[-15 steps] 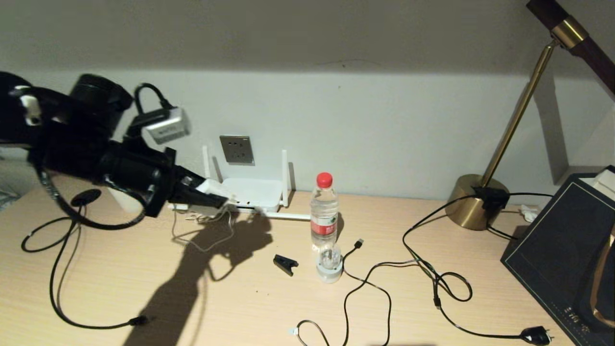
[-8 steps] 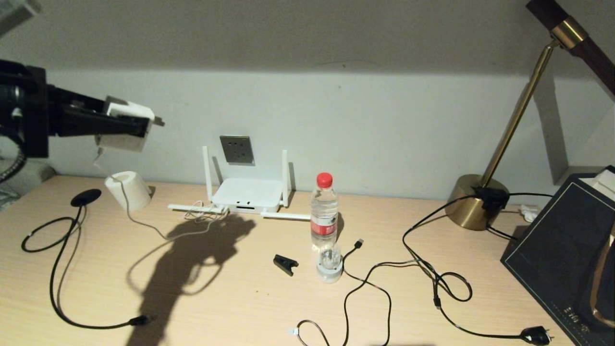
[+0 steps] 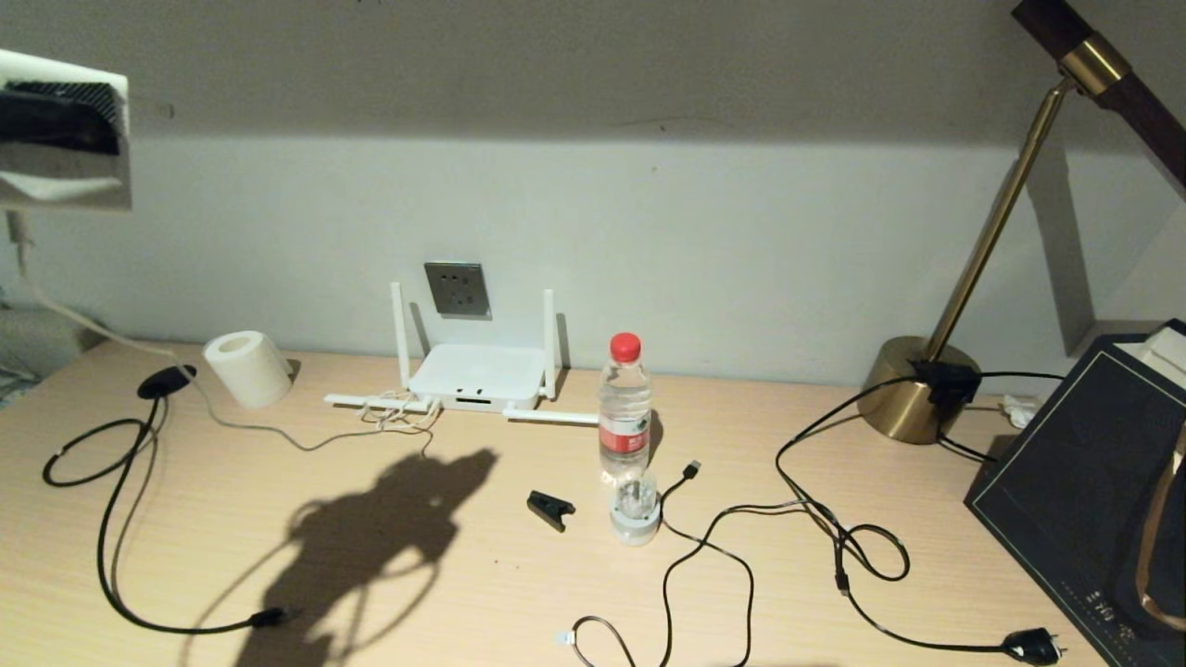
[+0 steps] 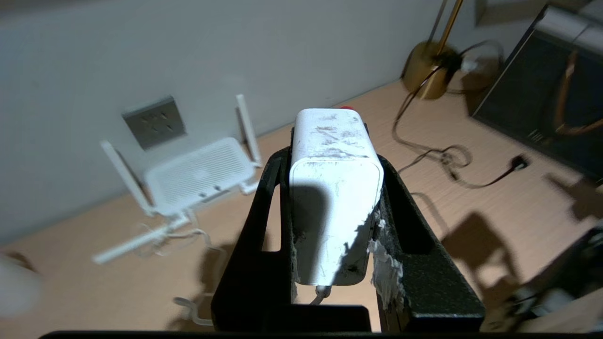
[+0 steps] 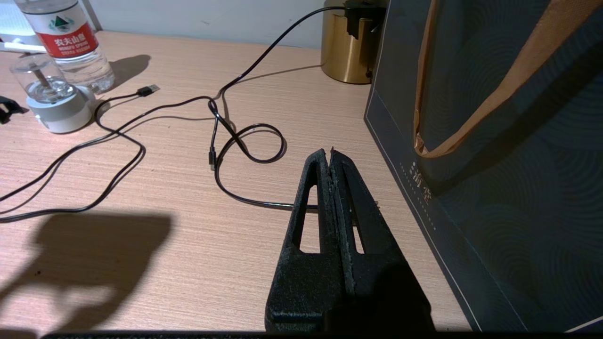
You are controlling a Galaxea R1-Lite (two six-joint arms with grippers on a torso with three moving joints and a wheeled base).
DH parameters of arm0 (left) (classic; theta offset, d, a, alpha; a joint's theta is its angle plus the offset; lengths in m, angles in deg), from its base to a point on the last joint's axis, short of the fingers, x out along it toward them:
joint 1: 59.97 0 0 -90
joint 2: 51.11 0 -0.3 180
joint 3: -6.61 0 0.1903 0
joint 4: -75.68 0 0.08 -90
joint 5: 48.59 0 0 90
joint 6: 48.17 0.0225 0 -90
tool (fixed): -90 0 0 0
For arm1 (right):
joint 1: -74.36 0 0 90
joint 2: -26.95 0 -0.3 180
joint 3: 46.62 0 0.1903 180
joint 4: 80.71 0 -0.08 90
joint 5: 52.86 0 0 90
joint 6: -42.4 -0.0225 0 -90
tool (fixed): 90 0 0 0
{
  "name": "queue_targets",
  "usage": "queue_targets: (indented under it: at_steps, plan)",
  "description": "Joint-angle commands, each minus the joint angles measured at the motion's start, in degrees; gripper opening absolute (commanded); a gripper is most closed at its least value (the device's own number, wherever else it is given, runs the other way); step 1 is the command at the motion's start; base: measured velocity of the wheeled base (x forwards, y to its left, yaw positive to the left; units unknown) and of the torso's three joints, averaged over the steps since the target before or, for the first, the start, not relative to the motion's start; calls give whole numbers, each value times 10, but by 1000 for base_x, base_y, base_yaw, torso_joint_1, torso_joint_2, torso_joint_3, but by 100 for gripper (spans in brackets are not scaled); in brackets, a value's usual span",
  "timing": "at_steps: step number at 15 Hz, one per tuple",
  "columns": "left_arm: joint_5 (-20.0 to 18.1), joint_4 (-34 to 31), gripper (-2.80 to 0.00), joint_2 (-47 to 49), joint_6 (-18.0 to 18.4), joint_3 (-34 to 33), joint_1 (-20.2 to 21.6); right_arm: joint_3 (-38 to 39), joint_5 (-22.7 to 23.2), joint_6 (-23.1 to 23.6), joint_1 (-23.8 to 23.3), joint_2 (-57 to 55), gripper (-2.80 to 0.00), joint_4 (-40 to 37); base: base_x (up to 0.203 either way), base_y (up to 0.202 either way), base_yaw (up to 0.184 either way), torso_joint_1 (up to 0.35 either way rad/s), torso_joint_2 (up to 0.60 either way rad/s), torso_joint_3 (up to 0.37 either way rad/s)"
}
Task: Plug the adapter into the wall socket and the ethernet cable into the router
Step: Align plug and socket
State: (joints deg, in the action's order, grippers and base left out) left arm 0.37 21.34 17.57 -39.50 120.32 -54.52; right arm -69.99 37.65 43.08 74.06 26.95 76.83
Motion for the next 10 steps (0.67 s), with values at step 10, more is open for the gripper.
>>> queue_targets:
  at_steps: [10]
  plan:
    - [217, 521, -280, -75, -164, -435, -21, 3, 0, 0, 0, -1, -280, 0, 0, 0, 0, 0, 0, 0]
